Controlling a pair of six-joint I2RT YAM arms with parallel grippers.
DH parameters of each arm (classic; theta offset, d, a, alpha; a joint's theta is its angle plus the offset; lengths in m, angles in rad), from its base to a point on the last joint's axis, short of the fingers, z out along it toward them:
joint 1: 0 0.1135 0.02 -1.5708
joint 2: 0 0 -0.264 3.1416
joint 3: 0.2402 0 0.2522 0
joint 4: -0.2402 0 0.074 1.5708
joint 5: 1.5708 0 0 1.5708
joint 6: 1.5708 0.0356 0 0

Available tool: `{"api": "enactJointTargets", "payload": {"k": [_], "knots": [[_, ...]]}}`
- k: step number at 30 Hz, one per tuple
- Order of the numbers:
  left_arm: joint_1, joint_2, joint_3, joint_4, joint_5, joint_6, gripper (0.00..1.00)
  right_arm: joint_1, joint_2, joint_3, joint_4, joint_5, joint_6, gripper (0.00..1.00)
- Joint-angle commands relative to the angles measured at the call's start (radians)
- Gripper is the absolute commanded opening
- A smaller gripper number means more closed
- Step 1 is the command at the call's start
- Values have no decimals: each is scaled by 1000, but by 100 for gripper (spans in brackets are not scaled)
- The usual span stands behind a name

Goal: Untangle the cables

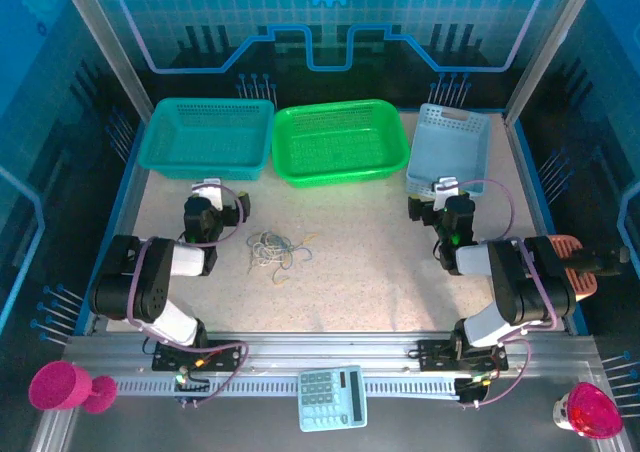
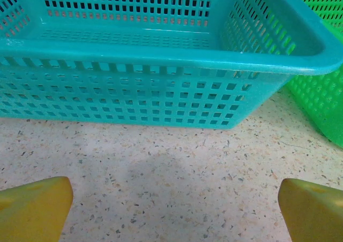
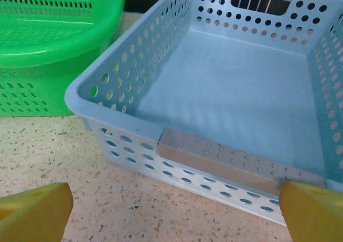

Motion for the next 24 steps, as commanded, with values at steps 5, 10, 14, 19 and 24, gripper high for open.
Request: {"api": "enactJointTargets", "payload": {"k": [5, 10, 14, 19, 24], "knots": [[6, -3, 8, 13, 20, -4, 99, 5, 0, 11, 22, -12, -8, 100], [8, -3, 9, 13, 20, -4, 99, 4, 0, 12, 22, -13, -9, 100], [7, -3, 9, 13, 20, -4, 99, 4, 0, 11, 22, -13, -8, 100], [11, -3, 11, 7, 28, -8, 99, 5, 0, 12, 22, -13, -8, 100], [11, -3, 9, 13, 26, -7, 99, 2, 0, 13, 19, -20, -7, 100]]}}
